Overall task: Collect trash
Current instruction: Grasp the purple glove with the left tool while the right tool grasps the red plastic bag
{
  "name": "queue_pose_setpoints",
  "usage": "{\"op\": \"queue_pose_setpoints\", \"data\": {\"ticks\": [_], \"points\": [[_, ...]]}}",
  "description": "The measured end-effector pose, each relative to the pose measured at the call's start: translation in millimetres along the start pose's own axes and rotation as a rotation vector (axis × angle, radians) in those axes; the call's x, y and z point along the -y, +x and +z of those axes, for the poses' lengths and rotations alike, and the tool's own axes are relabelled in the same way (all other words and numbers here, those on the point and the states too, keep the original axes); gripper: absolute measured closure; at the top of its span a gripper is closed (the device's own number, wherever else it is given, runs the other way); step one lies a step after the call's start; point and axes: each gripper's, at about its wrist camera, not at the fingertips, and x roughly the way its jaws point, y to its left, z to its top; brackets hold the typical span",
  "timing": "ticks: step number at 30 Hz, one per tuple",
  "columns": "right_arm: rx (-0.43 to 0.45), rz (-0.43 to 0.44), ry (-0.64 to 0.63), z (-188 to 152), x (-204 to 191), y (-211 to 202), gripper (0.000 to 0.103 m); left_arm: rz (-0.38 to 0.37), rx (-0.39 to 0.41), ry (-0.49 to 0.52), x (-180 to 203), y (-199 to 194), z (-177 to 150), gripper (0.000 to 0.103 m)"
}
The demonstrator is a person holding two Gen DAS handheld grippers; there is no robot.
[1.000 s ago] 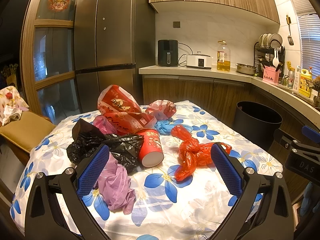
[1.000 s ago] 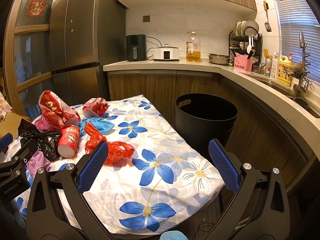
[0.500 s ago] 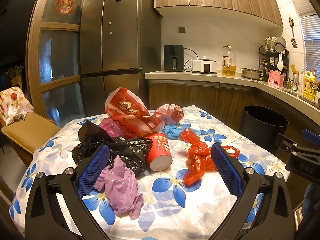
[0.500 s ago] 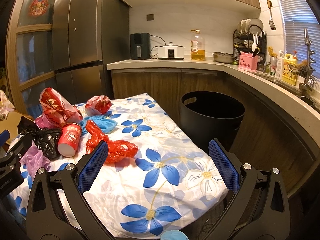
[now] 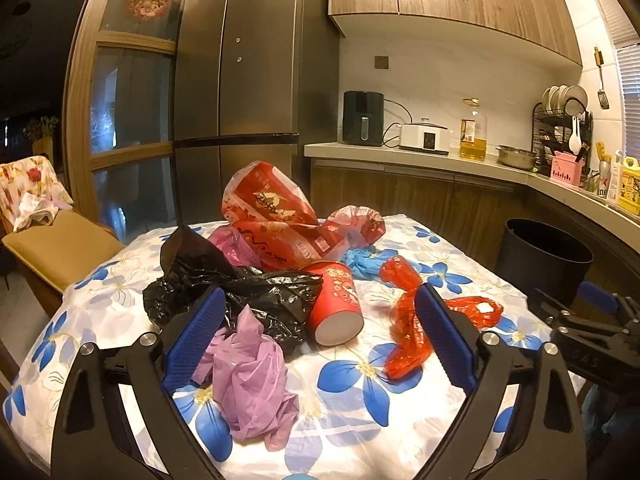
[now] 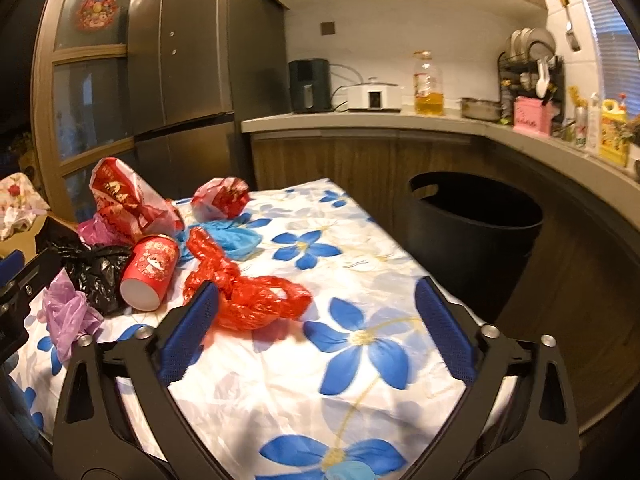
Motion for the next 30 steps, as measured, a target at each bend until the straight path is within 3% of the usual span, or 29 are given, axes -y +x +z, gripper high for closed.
{"op": "queue_pose_setpoints", "data": {"ticks": [4,10,16,19,21,22,23,24,26,30], "points": [[-0.037,0.058,0.0,-5.5,-6.5,23.6,0.017,0.009,-0.014,-0.016,-5.0,9.4,-4.0,0.015],[-0.06,0.108,-0.029,-9.2,-22.0,52.0,0.018,0.042,-0.014,-0.031,-13.3,19.1,-9.0,0.016],[-0.117,0.131,-0.018,-12.0,-25.4,83.2,0.02,0.06,-0.015,-0.044,-23.4,26.7,-11.0,0.009],[-0.143,0.164,-0.031,-16.1,-30.0,92.6,0.032,0.069,-0.025,-0.054,-26.7,31.7,-12.3,0.009],[-0.155,0.183,-0.047,-19.4,-33.6,95.2,0.049,0.081,-0.028,-0.055,-29.9,33.9,-13.1,0.009],[-0.157,0.185,-0.052,-20.4,-34.9,95.7,0.052,0.084,-0.03,-0.059,-31.9,34.5,-13.4,0.009],[-0.157,0.187,-0.059,-21.7,-36.6,96.0,0.062,0.086,-0.033,-0.067,-34.0,34.9,-13.4,0.009],[-0.158,0.186,-0.068,-23.0,-38.0,96.4,0.082,0.088,-0.033,-0.077,-36.8,34.2,-13.4,0.009],[-0.168,0.184,-0.076,-24.9,-39.3,98.0,0.089,0.102,-0.023,-0.088,-42.5,30.9,-13.4,0.009],[-0.16,0.183,-0.079,-26.8,-39.6,95.1,0.093,0.116,-0.023,-0.101,-51.5,27.2,-13.6,0.009]]}}
